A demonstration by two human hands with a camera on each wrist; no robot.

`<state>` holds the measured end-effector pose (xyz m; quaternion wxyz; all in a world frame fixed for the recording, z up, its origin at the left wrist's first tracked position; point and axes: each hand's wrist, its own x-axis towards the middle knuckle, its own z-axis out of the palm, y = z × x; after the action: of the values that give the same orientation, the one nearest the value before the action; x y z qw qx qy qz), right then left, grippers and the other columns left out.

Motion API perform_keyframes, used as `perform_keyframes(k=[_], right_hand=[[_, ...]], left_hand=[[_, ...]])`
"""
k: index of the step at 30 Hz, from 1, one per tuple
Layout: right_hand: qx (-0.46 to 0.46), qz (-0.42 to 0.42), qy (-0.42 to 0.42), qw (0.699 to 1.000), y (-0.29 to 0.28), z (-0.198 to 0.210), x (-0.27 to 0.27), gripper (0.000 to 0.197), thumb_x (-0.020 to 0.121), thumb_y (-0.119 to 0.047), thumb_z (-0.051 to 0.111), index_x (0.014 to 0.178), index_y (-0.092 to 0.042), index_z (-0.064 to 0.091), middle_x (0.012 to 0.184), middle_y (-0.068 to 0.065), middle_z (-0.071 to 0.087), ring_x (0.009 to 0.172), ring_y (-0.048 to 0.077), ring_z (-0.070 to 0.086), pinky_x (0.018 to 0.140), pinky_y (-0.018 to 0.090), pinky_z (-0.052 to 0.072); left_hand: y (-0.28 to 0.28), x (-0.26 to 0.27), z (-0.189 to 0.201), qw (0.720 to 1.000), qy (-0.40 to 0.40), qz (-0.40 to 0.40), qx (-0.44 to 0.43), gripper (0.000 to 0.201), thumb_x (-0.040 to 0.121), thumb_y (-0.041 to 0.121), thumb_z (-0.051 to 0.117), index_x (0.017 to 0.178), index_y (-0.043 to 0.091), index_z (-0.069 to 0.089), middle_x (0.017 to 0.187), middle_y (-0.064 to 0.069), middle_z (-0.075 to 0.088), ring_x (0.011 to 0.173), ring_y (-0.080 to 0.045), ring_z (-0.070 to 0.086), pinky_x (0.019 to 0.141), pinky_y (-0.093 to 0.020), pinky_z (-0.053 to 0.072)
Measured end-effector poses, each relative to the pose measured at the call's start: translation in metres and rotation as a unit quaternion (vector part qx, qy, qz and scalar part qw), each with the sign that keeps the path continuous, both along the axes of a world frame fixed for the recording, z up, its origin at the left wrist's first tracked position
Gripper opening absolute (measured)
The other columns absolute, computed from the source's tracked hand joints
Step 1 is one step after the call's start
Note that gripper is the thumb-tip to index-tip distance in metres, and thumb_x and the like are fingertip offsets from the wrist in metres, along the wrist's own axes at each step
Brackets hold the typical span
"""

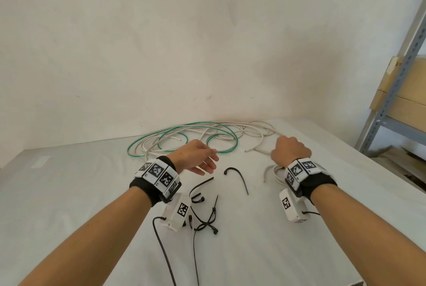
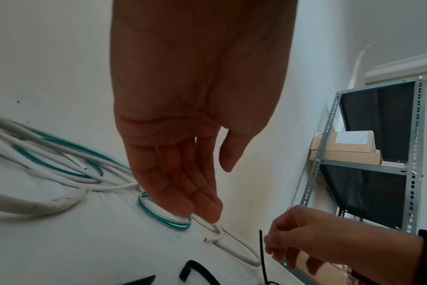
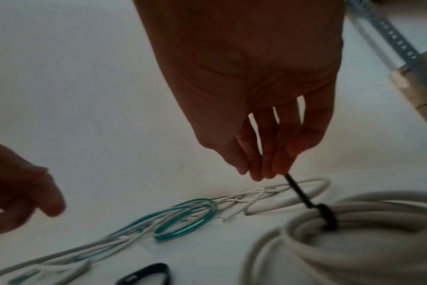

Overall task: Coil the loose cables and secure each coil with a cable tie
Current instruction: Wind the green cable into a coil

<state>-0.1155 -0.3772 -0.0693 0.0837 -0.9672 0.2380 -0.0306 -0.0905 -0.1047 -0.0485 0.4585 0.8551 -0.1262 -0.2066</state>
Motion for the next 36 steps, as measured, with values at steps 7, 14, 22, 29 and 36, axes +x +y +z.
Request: perform_keyframes(k=[7, 14, 22, 29, 36], right_hand=[[0.132, 0.212, 0.041, 0.967, 0.060, -0.005, 0.058, 0.024, 0.099, -0.017, 0.057, 0.122, -0.018, 0.066, 0.134, 0.015, 0.063, 0.115, 0.028, 0.059, 0.100, 0.039, 0.052], [-0.022, 0.238, 0.101, 0.966, 0.082, -0.033, 0.115, 0.036, 0.095, -0.015, 0.060, 0.131, -0.014, 0.065, 0.135, 0.014, 0.064, 0.118, 0.034, 0.064, 0.096, 0.038, 0.055], [0.137, 0.215, -0.116, 0.960, 0.080, -0.011, 0.119, 0.009, 0.087, -0.025, 0.076, 0.080, -0.029, 0.073, 0.091, 0.002, 0.071, 0.096, 0.030, 0.068, 0.086, 0.037, 0.055], [0.326, 0.243, -0.268, 0.873, 0.092, 0.042, 0.090, 0.003, 0.089, -0.020, 0.078, 0.087, -0.018, 0.077, 0.069, 0.006, 0.073, 0.059, 0.015, 0.071, 0.059, 0.028, 0.060], [0.256, 0.404, -0.235, 0.846, 0.114, 0.071, 0.065, 0.004, 0.092, -0.026, 0.076, 0.093, -0.027, 0.072, 0.097, -0.002, 0.061, 0.073, 0.022, 0.070, 0.065, 0.030, 0.056]], left_hand=[[0.015, 0.022, 0.001, 0.999, -0.006, 0.043, -0.032, 0.034, 0.107, 0.030, 0.052, 0.110, 0.003, 0.074, 0.095, -0.009, 0.077, 0.080, -0.017, 0.074, 0.081, -0.034, 0.060], [0.032, 0.043, 0.001, 0.996, 0.001, 0.065, -0.053, 0.033, 0.106, 0.029, 0.053, 0.108, 0.005, 0.075, 0.091, -0.007, 0.077, 0.079, -0.016, 0.074, 0.072, -0.027, 0.058], [0.039, 0.054, 0.003, 0.996, -0.005, 0.072, -0.054, 0.030, 0.105, 0.027, 0.054, 0.106, 0.005, 0.075, 0.088, -0.006, 0.077, 0.077, -0.016, 0.074, 0.070, -0.026, 0.058], [0.025, 0.049, 0.013, 0.983, -0.036, 0.110, -0.143, 0.027, 0.105, 0.024, 0.057, 0.115, -0.001, 0.063, 0.085, -0.010, 0.072, 0.065, -0.017, 0.071, 0.062, -0.027, 0.059], [0.026, 0.049, 0.062, 0.906, -0.015, 0.147, -0.397, 0.030, 0.106, 0.028, 0.057, 0.109, 0.000, 0.064, 0.103, -0.018, 0.076, 0.081, -0.020, 0.077, 0.069, -0.027, 0.062]])
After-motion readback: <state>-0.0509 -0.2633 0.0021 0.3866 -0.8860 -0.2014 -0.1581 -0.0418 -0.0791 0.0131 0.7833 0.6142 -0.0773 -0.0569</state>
